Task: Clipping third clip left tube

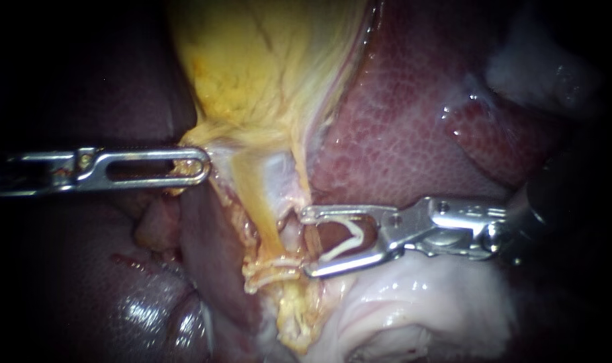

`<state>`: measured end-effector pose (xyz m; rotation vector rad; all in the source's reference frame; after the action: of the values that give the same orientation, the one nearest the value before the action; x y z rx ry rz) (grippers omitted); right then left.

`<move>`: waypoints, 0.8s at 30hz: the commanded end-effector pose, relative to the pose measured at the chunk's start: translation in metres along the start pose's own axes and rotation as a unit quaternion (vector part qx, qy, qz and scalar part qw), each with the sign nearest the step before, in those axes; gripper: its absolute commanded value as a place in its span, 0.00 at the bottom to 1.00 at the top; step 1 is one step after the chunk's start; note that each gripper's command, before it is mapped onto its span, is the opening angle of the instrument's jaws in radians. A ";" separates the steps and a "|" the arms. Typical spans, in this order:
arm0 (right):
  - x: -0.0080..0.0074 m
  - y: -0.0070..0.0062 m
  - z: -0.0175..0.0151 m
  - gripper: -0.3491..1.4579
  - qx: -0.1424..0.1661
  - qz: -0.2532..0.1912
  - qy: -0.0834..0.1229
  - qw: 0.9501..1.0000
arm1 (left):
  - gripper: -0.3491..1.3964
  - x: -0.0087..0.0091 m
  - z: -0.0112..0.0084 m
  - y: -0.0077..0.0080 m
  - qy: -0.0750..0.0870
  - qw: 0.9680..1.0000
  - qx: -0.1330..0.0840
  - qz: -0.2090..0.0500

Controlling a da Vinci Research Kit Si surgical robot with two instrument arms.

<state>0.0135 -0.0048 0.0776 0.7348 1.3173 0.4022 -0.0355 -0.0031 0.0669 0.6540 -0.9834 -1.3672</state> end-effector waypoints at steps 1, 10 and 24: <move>-0.0004 0.0002 0.0003 0.53 0.001 0.003 0.000 1.000 | 0.00 0.0000 0.0000 0.0000 0.000 1.000 -0.001 0.000; -0.0012 0.0016 0.0033 0.53 0.003 0.018 -0.003 1.000 | 0.00 0.0003 0.0002 -0.0002 -0.002 1.000 -0.003 0.000; 0.0013 -0.0001 0.0056 0.53 0.063 0.068 0.058 0.994 | 0.00 0.0009 0.0008 0.0000 -0.002 1.000 -0.001 0.002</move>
<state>0.0195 -0.0056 0.0768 0.9333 1.4235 0.4810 -0.0363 -0.0039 0.0676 0.6498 -0.9849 -1.3654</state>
